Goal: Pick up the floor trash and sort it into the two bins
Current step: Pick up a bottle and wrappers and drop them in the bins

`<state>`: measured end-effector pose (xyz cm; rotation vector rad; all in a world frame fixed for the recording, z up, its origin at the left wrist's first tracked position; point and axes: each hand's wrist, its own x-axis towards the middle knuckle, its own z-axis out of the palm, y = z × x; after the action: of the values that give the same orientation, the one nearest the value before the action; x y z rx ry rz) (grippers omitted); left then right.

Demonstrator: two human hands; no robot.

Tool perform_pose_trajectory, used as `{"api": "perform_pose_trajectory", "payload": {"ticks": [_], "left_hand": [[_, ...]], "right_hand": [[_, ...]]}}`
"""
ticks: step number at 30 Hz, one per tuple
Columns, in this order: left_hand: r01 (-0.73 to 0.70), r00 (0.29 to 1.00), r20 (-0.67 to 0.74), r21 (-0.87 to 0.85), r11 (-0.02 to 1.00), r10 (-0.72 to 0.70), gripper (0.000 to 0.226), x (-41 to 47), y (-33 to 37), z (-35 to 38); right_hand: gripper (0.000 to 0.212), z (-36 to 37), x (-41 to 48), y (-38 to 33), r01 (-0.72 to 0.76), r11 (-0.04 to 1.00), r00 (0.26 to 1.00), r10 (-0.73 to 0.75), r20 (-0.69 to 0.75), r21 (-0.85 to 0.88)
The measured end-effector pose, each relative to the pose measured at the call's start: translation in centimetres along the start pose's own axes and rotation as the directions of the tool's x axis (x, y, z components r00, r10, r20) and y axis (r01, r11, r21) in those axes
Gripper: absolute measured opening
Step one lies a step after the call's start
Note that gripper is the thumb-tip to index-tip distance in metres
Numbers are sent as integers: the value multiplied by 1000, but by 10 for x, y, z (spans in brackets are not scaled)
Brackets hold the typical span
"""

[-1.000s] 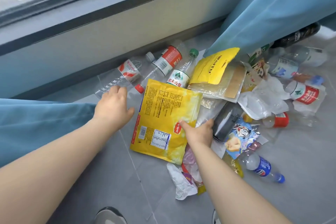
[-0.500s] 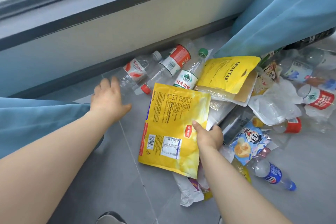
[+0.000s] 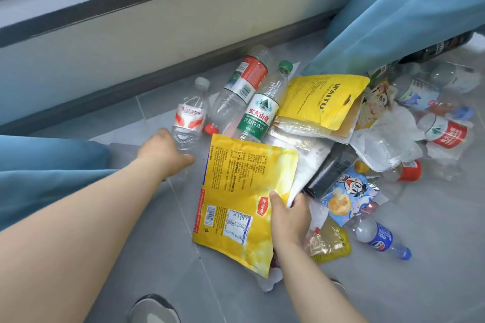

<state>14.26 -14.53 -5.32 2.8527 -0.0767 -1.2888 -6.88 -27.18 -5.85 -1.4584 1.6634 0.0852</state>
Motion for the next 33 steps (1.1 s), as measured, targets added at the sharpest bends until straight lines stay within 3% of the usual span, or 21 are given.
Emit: {"api": "perform_pose_trajectory", "payload": {"ticks": [8, 12, 19, 22, 33], "left_hand": [[45, 995, 97, -171, 984, -29, 33, -66, -4, -16], [65, 995, 94, -205, 977, -46, 66, -114, -8, -35], [59, 992, 128, -295, 954, -21, 62, -217, -4, -83], [44, 992, 125, -333, 942, -3, 65, -258, -2, -111], [-117, 991, 2, -475, 872, 134, 43, -440, -1, -241]], "right_hand": [[13, -36, -36, -14, 134, 990, 991, -134, 9, -32], [16, -68, -64, -36, 243, 962, 969, -247, -17, -125], [25, -136, -128, -89, 382, 875, 920, -391, 32, -297], [25, -164, -158, -116, 408, 864, 909, -413, 47, -296], [23, -284, -301, -222, 486, 853, 870, -493, 11, -191]]}}
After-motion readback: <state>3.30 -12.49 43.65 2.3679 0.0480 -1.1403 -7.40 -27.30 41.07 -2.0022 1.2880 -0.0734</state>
